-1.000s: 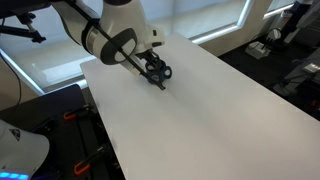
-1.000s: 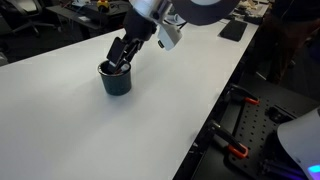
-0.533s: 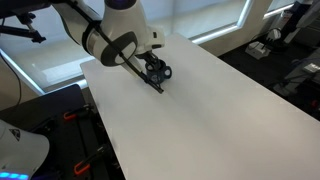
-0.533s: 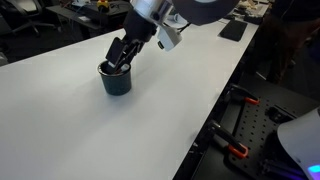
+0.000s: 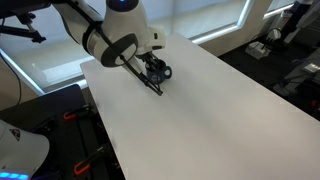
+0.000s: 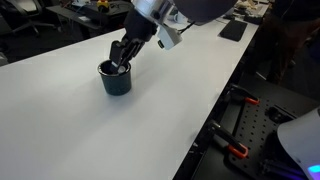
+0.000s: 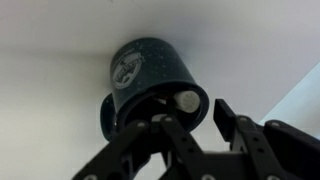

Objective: Put the marker on the table

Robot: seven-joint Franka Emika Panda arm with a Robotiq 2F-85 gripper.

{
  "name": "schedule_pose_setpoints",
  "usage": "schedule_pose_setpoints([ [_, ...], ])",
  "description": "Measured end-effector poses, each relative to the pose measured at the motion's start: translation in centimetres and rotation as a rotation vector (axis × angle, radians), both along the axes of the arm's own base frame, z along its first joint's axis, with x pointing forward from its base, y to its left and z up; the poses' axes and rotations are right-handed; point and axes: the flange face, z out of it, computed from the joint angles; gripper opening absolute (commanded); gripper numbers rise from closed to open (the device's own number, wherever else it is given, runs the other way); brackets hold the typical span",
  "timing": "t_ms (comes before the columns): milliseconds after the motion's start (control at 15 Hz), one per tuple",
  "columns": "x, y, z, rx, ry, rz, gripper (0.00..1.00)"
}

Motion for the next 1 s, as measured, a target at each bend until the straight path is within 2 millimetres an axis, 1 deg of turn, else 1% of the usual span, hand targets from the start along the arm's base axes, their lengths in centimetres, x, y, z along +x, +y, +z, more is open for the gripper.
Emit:
schedule_pose_setpoints([
  [133, 0.00, -0.11, 0.00, 0.005, 0.001, -0.004, 0.01],
  [200, 0.01, -0.18, 0.05, 0.007, 0.001, -0.006, 0.05],
  [467, 0.04, -0.56, 0.17, 0.011, 0.000, -0.015, 0.05],
  [1000, -0.06, -0.25, 0.32, 0.014, 0.006, -0.007, 0.05],
])
